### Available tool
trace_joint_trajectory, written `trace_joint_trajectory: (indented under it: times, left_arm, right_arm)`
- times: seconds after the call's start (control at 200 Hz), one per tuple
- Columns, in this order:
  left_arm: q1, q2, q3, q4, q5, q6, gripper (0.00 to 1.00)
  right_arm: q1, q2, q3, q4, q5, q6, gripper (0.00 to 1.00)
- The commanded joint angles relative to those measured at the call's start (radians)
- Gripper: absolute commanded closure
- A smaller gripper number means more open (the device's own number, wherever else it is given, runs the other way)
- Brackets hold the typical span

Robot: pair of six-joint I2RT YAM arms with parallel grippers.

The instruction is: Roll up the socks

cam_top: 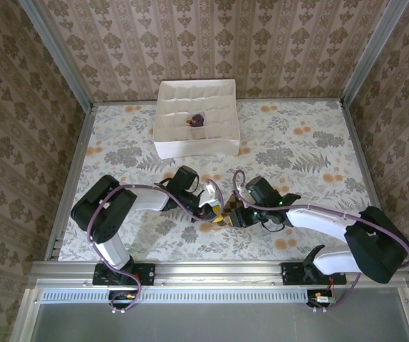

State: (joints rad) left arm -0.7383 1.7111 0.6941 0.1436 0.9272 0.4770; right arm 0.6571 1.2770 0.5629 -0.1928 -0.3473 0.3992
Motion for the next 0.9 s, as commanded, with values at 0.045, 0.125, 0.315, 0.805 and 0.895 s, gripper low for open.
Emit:
trace_joint_trajectory:
  times: [0.045, 0.125, 0.315, 0.805, 0.895]
  left_arm:
    - [-0.011, 0.012, 0.013, -0.152, -0.022, 0.087, 1.0]
    - [-0.019, 0.015, 0.021, -0.188, -0.033, 0.113, 1.0]
    - [-0.046, 0.021, 0.049, -0.262, -0.04, 0.173, 1.0]
    - [-0.081, 0.056, 0.132, -0.42, 0.027, 0.284, 1.0]
    - [-0.084, 0.085, 0.156, -0.432, 0.018, 0.273, 1.0]
  right_arm:
    - [-0.07, -0.079, 0.043, -0.159, 0.09, 0.049, 0.51]
    - [-0.117, -0.08, 0.042, -0.177, 0.124, 0.064, 0.49]
    - [-0.157, 0.103, 0.143, -0.181, 0.094, 0.037, 0.64]
    - [-0.157, 0.575, 0.465, -0.226, 0.02, -0.079, 0.94]
    - [-0.157, 0.612, 0.513, -0.244, 0.017, -0.104, 0.94]
